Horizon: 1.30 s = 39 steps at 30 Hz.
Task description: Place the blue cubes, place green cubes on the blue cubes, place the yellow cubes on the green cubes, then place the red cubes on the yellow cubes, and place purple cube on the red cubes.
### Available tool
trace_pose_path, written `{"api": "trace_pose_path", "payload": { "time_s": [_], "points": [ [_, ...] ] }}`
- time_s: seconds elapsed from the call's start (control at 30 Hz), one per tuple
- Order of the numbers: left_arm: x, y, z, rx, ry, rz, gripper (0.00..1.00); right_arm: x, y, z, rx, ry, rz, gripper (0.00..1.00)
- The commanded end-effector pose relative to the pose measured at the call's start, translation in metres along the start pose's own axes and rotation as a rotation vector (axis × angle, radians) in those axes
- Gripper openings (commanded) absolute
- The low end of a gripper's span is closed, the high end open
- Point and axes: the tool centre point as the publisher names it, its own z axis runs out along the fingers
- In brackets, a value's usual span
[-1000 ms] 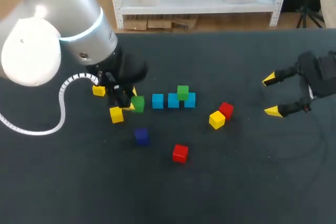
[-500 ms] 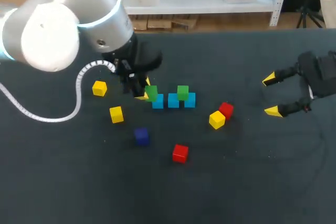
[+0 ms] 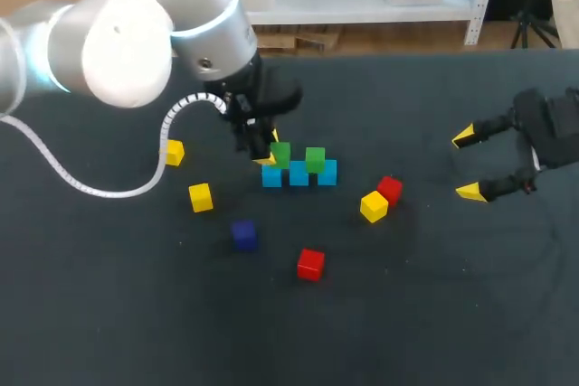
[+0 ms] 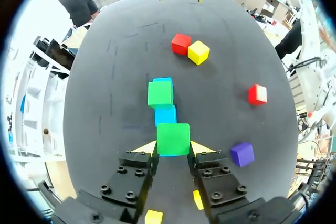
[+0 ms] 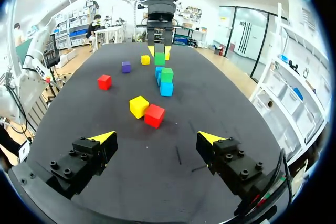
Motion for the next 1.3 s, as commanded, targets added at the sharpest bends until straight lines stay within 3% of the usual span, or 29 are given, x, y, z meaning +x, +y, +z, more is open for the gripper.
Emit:
{"api": "trace_pose_path", "payload": {
  "time_s": [0.03,1.3],
  "points": [
    [-0.002,0.005,0.003,0.013,0.000,0.001,0.00,0.000,0.000,0.000,0.000,-0.002,-0.001,1.00],
    [-0.002,0.003,0.017,0.036,0.004,-0.082,0.00,0.000,0.000,0.000,0.000,-0.002,-0.001,1.00]
  ]
}}
